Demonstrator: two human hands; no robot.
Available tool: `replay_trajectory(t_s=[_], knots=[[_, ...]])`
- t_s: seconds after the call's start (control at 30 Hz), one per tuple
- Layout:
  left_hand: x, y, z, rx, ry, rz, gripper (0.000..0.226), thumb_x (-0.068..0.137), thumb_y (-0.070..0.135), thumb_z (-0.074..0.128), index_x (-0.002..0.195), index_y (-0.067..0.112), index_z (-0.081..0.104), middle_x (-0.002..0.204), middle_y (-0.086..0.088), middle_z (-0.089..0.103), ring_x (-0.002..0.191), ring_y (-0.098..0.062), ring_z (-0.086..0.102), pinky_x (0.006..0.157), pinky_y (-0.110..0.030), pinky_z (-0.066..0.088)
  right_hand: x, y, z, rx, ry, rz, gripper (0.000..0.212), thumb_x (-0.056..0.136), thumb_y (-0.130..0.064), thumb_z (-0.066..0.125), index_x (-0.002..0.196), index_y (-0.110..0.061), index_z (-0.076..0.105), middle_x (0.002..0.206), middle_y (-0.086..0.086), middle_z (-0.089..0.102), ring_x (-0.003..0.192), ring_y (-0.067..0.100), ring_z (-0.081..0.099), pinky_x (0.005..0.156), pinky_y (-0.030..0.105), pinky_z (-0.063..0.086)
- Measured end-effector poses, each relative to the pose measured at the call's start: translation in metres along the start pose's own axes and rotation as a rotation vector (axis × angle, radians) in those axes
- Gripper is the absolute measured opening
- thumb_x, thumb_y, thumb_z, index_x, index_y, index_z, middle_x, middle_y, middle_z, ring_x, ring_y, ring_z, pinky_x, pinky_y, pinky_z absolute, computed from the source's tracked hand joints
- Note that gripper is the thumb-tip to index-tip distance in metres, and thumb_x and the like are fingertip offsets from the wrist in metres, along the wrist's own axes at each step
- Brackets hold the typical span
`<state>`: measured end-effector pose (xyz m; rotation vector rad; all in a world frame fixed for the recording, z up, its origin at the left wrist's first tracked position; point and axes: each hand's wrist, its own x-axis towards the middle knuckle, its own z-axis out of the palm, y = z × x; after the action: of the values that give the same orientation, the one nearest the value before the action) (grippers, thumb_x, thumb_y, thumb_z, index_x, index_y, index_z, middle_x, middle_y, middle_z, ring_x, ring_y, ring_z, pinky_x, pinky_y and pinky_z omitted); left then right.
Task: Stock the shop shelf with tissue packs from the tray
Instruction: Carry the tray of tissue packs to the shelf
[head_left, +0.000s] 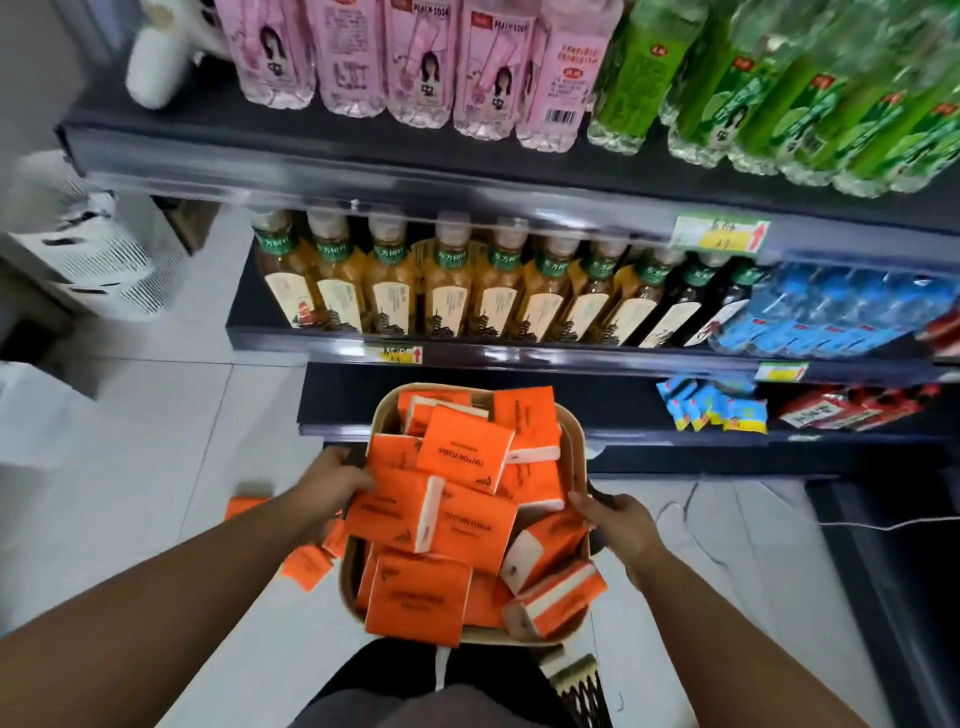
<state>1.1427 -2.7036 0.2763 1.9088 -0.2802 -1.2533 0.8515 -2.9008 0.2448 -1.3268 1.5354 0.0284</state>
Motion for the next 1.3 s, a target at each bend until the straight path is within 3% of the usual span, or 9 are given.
replay_trajectory(t_s=[0.13,0.3,0.47,0.6,0.77,0.83,1.03,1.23,1.3], knots=[[-0.009,-0.019,-0.014,-0.046,0.007,-0.046,0.012,0.081,-0.008,0.057,0.092,-0.005,0.060,0.076,-0.011,0.068,0.063,-0.017,0.067,0.046,-0.020,0.048,-0.009,-0.004,0.019,-0.001,0.004,-0.027,0.054,0.079,-0.042,0.075,0.115,-0.007,0.055,0.091,0.010,0.070,0.076,0.022,0.068,0.053,0.025,0.045],[-0.014,-0.052,-0.034,-0.069,-0.001,-0.077,0.056,0.052,0.021,0.068,0.104,0.000,0.062,0.089,-0.015,0.071,0.082,-0.031,0.067,0.062,-0.033,0.051,-0.008,-0.001,0.037,-0.057,-0.045,-0.050,0.055,0.077,-0.045,0.076,0.110,-0.004,0.060,0.088,0.010,0.072,0.074,0.023,0.069,0.060,0.030,0.053],[-0.033,-0.068,-0.030,-0.191,0.068,-0.089,0.014,0.067,-0.005,0.067,0.078,0.003,0.064,0.058,0.001,0.066,0.055,-0.014,0.065,0.047,-0.020,0.047,-0.002,-0.004,0.045,-0.147,-0.104,-0.065,0.053,0.076,-0.048,0.075,0.106,-0.006,0.062,0.087,0.010,0.073,0.079,0.025,0.070,0.068,0.035,0.054],[-0.025,-0.094,-0.024,-0.270,0.156,-0.132,0.018,0.072,-0.011,0.062,0.086,-0.001,0.065,0.077,-0.014,0.068,0.064,-0.024,0.064,0.049,-0.020,0.049,0.024,0.005,0.046,-0.238,-0.164,-0.069,0.059,0.063,-0.053,0.078,0.097,-0.006,0.067,0.083,0.011,0.075,0.081,0.030,0.071,0.085,0.049,0.056],[-0.003,-0.140,-0.012,-0.268,0.244,-0.202,0.071,0.036,0.022,0.075,0.102,0.000,0.066,0.095,-0.018,0.070,0.087,-0.036,0.067,0.076,-0.044,0.057,0.074,0.025,0.051,-0.340,-0.294,-0.046,0.092,0.041,-0.071,0.082,0.107,-0.009,0.065,0.095,0.011,0.073,0.089,0.030,0.070,0.087,0.050,0.055],[0.008,-0.160,-0.002,-0.264,0.272,-0.223,0.086,0.035,0.027,0.076,0.117,0.005,0.062,0.109,-0.016,0.066,0.097,-0.034,0.064,0.075,-0.039,0.056,0.081,0.023,0.054,-0.379,-0.325,-0.044,0.089,0.044,-0.067,0.082,0.107,-0.007,0.065,0.096,0.011,0.073,0.089,0.029,0.070,0.084,0.047,0.055],[0.006,-0.157,0.039,-0.261,0.359,-0.331,0.052,0.050,0.018,0.074,0.098,0.000,0.064,0.095,-0.019,0.064,0.092,-0.036,0.061,0.074,-0.038,0.049,0.110,0.028,0.056,-0.466,-0.388,-0.004,0.073,0.066,-0.054,0.079,0.110,0.002,0.060,0.108,0.019,0.068,0.090,0.027,0.066,0.066,0.031,0.047],[0.027,-0.183,0.073,-0.174,0.394,-0.409,0.034,0.070,0.005,0.074,0.099,-0.004,0.060,0.090,-0.015,0.055,0.084,-0.029,0.052,0.070,-0.034,0.041,0.140,0.050,0.058,-0.526,-0.440,0.049,0.076,0.060,-0.056,0.074,0.111,-0.001,0.062,0.100,0.013,0.069,0.088,0.025,0.064,0.068,0.032,0.047],[0.034,-0.193,0.085,-0.153,0.397,-0.438,0.037,0.070,0.006,0.074,0.103,0.000,0.059,0.096,-0.015,0.057,0.091,-0.031,0.054,0.075,-0.036,0.044,0.151,0.061,0.057,-0.521,-0.450,0.084,0.058,0.071,-0.046,0.073,0.108,-0.002,0.062,0.102,0.013,0.068,0.094,0.026,0.064,0.081,0.039,0.051]])
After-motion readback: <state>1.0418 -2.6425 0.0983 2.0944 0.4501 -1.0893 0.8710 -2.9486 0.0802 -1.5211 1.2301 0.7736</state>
